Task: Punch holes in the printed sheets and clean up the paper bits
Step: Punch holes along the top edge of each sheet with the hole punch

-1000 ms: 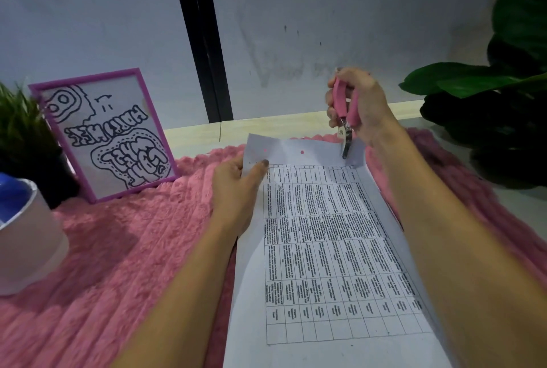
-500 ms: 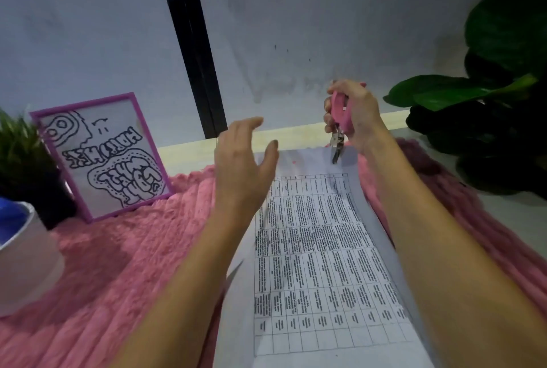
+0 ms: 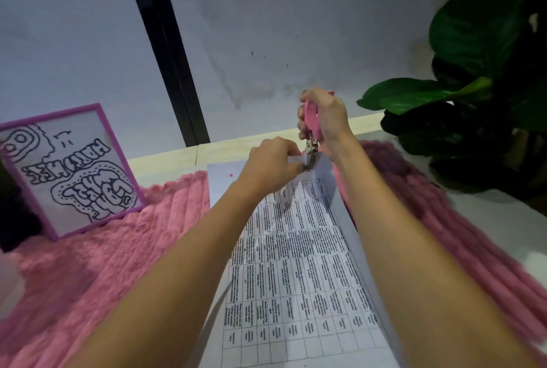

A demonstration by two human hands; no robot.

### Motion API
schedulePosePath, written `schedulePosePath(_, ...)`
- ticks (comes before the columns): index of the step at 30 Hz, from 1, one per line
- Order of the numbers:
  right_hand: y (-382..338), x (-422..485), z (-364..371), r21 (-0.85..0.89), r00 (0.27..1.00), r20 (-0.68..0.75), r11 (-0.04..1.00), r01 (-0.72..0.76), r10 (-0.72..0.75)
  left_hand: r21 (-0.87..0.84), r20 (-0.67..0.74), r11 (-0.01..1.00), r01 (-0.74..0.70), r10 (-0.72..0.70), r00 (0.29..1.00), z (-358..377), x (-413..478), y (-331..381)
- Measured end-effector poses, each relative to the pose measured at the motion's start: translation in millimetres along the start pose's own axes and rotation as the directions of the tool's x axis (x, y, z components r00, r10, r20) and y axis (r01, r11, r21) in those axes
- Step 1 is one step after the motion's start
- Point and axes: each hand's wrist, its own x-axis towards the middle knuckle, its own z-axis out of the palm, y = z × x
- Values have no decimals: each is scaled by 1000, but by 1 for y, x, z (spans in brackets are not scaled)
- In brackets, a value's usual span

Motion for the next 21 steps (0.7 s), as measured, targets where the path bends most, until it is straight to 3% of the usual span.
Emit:
schedulePosePath(8,-15,1,-11,-89,996,-90,996,6,-14,-60,20,997,-50,51,998,-4,2,0)
schedulePosePath(11,-26,6,-31,-285,997,49,956,68,-56,-103,38,993,-61,66,997,-8,0,-4)
schedulePosePath(14,-35,-1,-50,-714,951,214,700,-3,223,-149,12,987,-58,60,998,-12,-4,-4)
schedulePosePath(15,-36,-4,-54,-775,907,219,629,-62,359,-157,-3,986,-54,55,999,-14,-4,-4)
schedulePosePath(17,-32,-8,-59,-776,817,193,594,-212,543,-166,-30,984,-57,53,998,-18,-6,-1)
schedulePosePath(19,-28,-11,-58,-780,820,171,583,-226,546,-102,-107,993,-58,47,993,-25,-9,-3)
schedulePosePath(21,-26,-11,-56,-754,858,183,628,-191,480,14,-263,999,47,-42,964,-34,-15,-13)
